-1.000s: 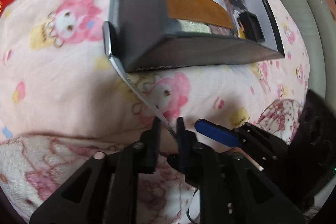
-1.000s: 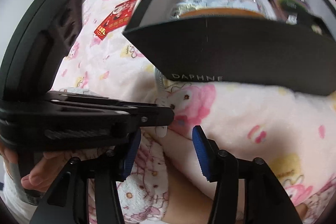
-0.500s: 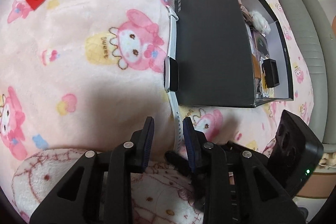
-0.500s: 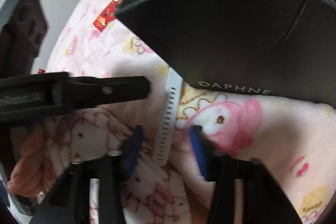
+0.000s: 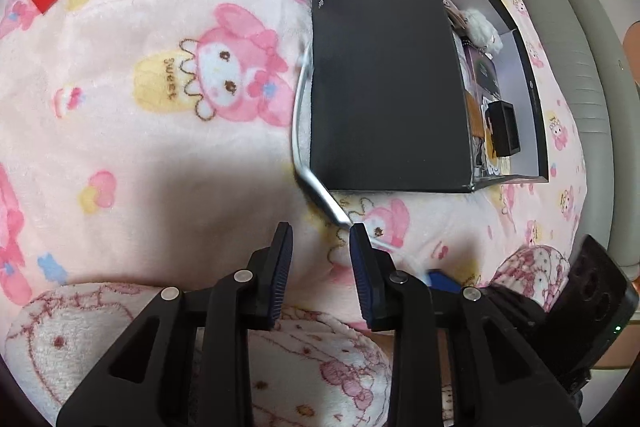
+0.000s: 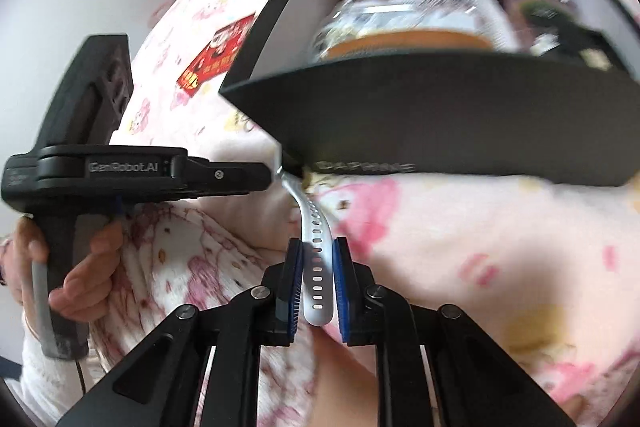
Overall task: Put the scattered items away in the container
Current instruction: 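Grasp the white watch strap band with the right tool beside the box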
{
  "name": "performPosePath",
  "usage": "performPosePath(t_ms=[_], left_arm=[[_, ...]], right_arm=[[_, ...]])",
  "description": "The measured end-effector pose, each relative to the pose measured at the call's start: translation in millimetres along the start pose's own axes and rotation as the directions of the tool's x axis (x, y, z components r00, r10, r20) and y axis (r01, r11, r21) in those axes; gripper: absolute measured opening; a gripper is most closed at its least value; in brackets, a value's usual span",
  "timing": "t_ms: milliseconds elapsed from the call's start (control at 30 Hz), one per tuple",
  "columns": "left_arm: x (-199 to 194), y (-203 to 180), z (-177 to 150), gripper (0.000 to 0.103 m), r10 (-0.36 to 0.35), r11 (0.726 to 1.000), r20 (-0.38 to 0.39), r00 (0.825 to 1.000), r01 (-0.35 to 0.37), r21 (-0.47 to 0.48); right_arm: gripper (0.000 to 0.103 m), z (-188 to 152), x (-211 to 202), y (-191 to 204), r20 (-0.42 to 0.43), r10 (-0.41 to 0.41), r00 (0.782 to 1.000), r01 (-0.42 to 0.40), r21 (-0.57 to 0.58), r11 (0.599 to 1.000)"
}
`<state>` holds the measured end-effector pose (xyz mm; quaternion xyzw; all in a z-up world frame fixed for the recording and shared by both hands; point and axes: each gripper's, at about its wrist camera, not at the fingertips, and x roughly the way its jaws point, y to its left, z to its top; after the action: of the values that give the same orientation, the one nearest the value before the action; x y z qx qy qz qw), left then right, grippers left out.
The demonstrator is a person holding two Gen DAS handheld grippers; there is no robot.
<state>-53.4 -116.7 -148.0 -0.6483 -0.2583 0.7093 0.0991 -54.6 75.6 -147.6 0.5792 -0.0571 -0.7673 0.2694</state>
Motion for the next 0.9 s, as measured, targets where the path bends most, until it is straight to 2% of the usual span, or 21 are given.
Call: performPosePath(t_ms=[67,267,367,433,500,567,633,733,767,833,900], left_arm=[[-2,3,-1,0.029,-0.015,1.0,0.003,1.0,0.015,-0.007],[-4,3,-2,0.036,-0.056,0.998,0.012,0.998,0.056,-0.002],[-1,4,1,0.037,-0.054,0.998,0.007,0.999,0.054,-0.023],[4,6,3,0.037,-0.048,0.998,-0.004,0.999,0.048,-0.029],[9,4,5,0.037,-0.052,0.998,-0.012,0.999,0.052,-0.037],[14,3,6,0.037,-0.051,0.998,-0.018,0.999,0.05,-0.049],[20,1,9,0.037,-0.05,0.997,-0.019,0.999,0.048,-0.058],[24,1,13,0.038,-0.128,0.988,-0.003,0.992,0.127,-0.084],[26,2,14,0.039,-0.11,0.989,-0.007,0.994,0.109,-0.095],[33,2,14,0.039,0.007,0.994,-0.02,1.0,-0.009,-0.113],[37,-3,12,0.037,0.057,0.995,-0.037,0.998,-0.06,-0.082]], right_arm=[[0.012,-3,-11,-9,0.012,-0.045,0.999,0.045,-0.003,0.999],[0.012,-4,-19,-40,0.0,-0.103,0.995,0.103,0.04,0.994],[0.013,-8,-16,-23,-0.014,-0.115,0.993,0.115,0.013,0.993],[0.013,-10,-29,-20,0.035,-0.125,0.992,0.125,0.018,0.992],[0.016,-6,-53,-15,0.175,-0.108,0.979,0.101,0.044,0.994],[0.021,-7,-67,-14,0.237,-0.081,0.968,0.072,0.045,0.996],[0.023,-1,-50,-2,0.182,-0.061,0.982,0.058,0.018,0.998],[0.023,-6,-23,1,0.097,-0.038,0.995,0.036,0.02,0.999],[0.023,-6,-14,-5,0.087,-0.012,0.996,0.007,0.057,0.998],[0.023,-6,-2,-20,0.099,0.01,0.995,-0.025,0.152,0.988],[0.023,-2,5,-29,0.117,-0.022,0.993,-0.003,0.208,0.978]])
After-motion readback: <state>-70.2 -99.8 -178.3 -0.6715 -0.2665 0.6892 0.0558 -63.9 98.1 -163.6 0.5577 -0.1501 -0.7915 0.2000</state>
